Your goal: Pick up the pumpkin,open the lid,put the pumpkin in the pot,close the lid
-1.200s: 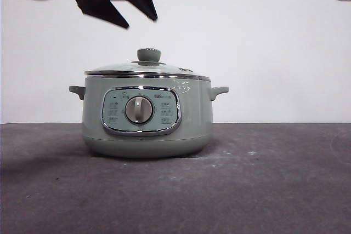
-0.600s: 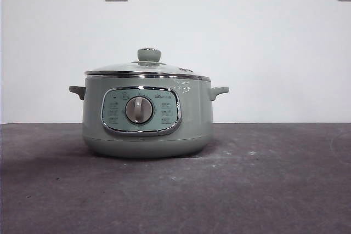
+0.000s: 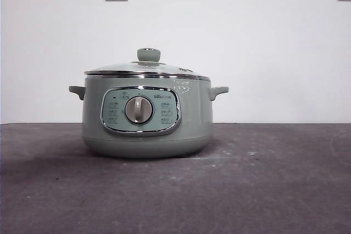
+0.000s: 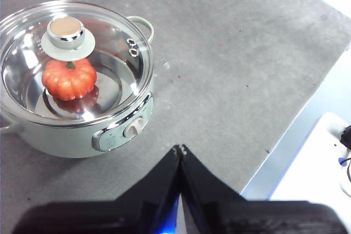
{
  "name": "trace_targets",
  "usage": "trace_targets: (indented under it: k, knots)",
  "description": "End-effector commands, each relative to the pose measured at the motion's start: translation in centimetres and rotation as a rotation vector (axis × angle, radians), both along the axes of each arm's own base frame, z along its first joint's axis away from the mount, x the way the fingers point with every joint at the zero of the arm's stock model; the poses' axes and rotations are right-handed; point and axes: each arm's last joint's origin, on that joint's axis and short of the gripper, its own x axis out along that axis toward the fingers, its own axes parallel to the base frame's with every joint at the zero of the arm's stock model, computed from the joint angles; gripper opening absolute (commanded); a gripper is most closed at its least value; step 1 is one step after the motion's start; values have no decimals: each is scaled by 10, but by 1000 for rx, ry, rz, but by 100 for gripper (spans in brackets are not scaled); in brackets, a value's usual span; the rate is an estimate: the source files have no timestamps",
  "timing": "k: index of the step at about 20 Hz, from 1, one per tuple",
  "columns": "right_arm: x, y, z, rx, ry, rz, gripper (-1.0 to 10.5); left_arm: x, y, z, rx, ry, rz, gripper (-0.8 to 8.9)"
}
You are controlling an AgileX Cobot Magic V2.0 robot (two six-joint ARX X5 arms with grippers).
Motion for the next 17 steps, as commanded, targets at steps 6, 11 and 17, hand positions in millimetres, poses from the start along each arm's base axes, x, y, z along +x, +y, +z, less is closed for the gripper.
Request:
trace_targets:
  k: [6, 11, 17]
  knots:
    - [-5, -3, 0, 1, 10, -5, 1, 0, 0, -1, 1, 5, 3, -3]
    - [-5, -3, 0, 1, 10, -5, 1, 3, 4, 6, -7, -87, 71, -3]
    - [-5, -3, 0, 1, 10, -5, 1, -14, 45, 28, -57, -465, 333, -3]
